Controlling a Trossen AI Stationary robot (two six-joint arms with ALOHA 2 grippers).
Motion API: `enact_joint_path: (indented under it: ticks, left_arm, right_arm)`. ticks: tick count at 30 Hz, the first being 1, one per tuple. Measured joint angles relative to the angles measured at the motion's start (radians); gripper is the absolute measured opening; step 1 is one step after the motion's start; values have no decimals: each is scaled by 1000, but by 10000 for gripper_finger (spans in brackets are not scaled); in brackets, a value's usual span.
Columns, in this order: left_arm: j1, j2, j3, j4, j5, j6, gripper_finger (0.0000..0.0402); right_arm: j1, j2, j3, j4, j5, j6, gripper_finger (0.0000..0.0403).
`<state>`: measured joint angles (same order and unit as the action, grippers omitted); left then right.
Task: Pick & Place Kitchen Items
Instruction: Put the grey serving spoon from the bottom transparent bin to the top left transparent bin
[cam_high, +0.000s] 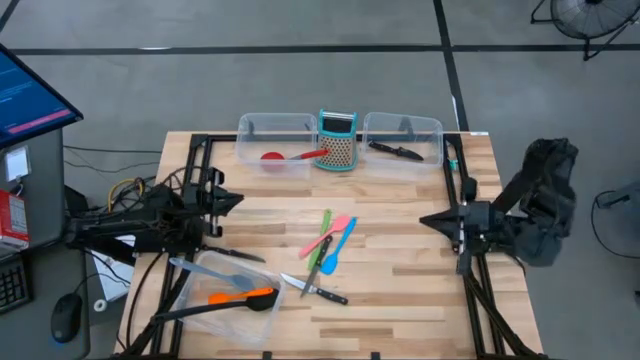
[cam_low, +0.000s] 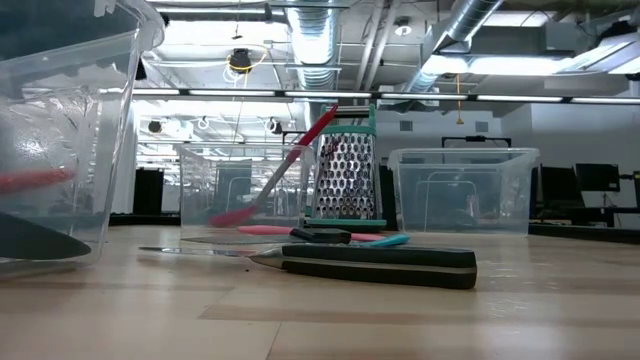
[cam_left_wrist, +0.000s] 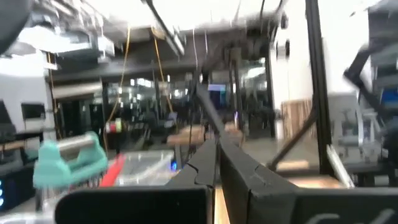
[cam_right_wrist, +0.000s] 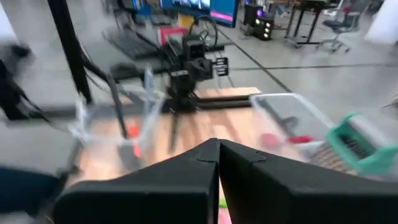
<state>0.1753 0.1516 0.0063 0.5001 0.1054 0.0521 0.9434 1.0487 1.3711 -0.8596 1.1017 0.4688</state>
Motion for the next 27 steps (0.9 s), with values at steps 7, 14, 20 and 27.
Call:
enact_joint_path:
  ticks: [7, 14, 20, 27]
  left_arm:
    - [0, 0, 0, 170, 0, -149, 3]
    - [0, 0, 0, 216, 0, -166, 3]
    - [0, 0, 0, 243, -2, -175, 3]
    - [0, 0, 0, 245, 50, -265, 3]
  right_arm:
    - [-13, -222, -513, 612, -56, -130, 2]
    - [-74, -355, -859, 1244, -291, -431, 1]
    - [-146, -435, -1003, 1482, -395, -529, 1]
    - [-207, -476, -1086, 1498, -498, -565, 0]
